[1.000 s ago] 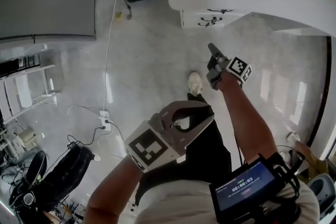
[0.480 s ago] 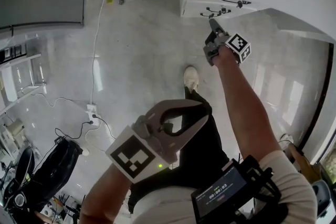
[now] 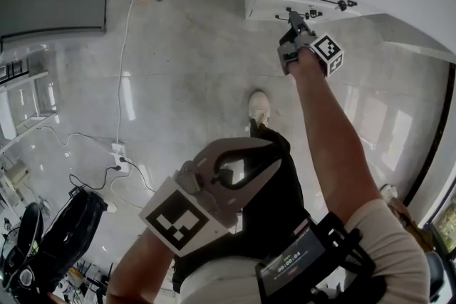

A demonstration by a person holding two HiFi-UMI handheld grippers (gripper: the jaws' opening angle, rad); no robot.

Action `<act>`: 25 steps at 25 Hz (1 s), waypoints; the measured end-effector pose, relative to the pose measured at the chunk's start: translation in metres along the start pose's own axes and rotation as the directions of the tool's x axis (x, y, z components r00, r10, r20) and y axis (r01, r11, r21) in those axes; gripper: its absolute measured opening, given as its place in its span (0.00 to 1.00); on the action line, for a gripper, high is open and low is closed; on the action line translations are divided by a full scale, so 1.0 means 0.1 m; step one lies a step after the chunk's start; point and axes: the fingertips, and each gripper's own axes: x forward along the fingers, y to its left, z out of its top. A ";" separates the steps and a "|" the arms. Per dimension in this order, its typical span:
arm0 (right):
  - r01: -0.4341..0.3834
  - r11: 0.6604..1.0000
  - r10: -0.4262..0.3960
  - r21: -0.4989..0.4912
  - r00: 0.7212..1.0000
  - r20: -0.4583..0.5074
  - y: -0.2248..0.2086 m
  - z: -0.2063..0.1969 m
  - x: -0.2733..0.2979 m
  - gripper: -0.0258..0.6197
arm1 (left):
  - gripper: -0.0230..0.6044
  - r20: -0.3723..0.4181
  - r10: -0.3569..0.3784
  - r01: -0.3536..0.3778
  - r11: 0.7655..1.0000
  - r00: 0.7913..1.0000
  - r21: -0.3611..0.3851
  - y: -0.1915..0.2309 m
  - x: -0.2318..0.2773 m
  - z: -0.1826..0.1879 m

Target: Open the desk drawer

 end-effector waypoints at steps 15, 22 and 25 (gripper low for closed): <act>-0.077 0.991 0.069 0.105 0.994 0.086 -0.04 0.22 0.01 0.08 | 0.13 -0.015 -0.036 0.036 0.999 0.999 -0.016 0.05 0.17 -0.01; -0.082 0.989 0.074 0.121 0.995 0.074 -0.11 0.18 -0.18 0.08 | 0.13 -0.031 -0.065 0.065 0.998 0.997 -0.022 -0.06 0.25 -0.01; -0.087 0.988 0.079 0.127 0.994 0.072 -0.16 0.10 -0.34 0.08 | 0.13 -0.037 -0.078 0.077 0.997 0.996 -0.023 -0.15 0.28 -0.02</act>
